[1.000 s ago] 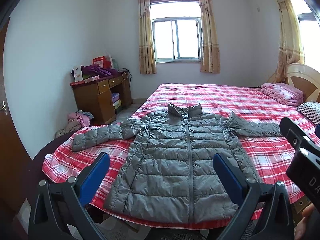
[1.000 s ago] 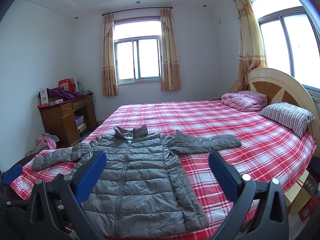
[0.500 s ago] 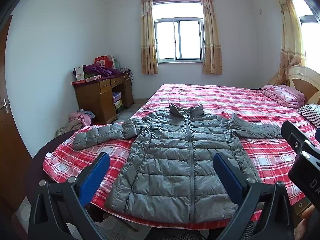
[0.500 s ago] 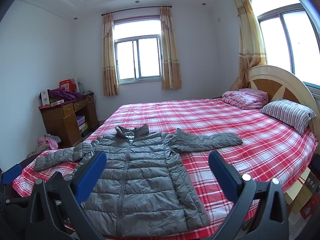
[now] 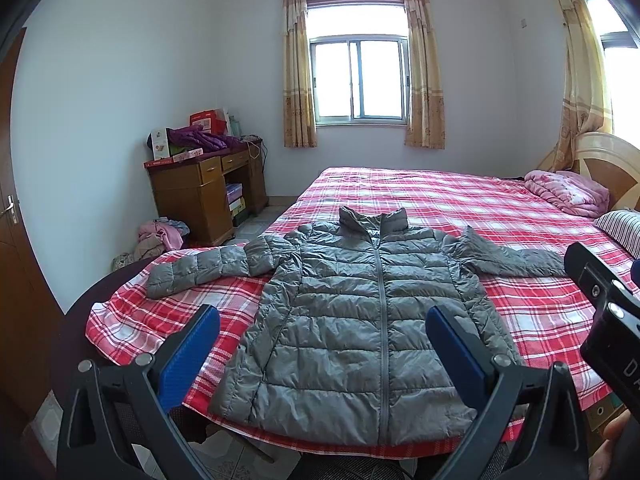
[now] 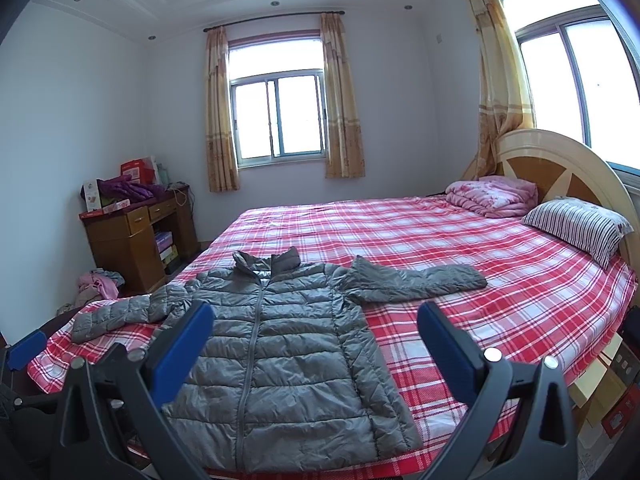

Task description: Fold large clothes

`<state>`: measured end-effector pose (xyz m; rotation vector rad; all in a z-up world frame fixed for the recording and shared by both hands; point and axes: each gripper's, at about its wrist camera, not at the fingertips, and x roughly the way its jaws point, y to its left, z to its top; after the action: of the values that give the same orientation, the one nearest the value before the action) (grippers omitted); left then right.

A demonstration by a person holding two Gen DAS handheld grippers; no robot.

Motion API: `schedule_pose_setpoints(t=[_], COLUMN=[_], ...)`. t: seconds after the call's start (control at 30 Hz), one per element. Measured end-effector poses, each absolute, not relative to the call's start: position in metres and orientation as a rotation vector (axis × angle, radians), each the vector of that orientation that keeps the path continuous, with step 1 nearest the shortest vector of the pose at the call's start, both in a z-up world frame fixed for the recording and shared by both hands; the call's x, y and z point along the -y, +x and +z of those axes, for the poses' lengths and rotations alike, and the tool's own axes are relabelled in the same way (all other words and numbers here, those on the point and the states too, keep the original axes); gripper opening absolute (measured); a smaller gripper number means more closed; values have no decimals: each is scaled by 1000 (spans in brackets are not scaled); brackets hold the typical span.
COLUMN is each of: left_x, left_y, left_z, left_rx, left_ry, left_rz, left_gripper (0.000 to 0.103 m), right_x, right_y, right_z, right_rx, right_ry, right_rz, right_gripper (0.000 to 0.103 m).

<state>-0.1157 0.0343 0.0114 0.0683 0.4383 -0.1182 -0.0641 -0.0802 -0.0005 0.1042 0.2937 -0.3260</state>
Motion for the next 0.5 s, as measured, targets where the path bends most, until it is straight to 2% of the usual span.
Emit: schedule_pose_setpoints(t=[0.5], left_x=[-34], left_y=[-111], left_z=[8], left_rx=[-455], left_ry=[72], left_rz=[-120], left_gripper=[102], right_x=[82], right_y=[-65], right_z=[-5], right_rx=[-310], right_ry=[116], right_rz=[-317], right_gripper=[103])
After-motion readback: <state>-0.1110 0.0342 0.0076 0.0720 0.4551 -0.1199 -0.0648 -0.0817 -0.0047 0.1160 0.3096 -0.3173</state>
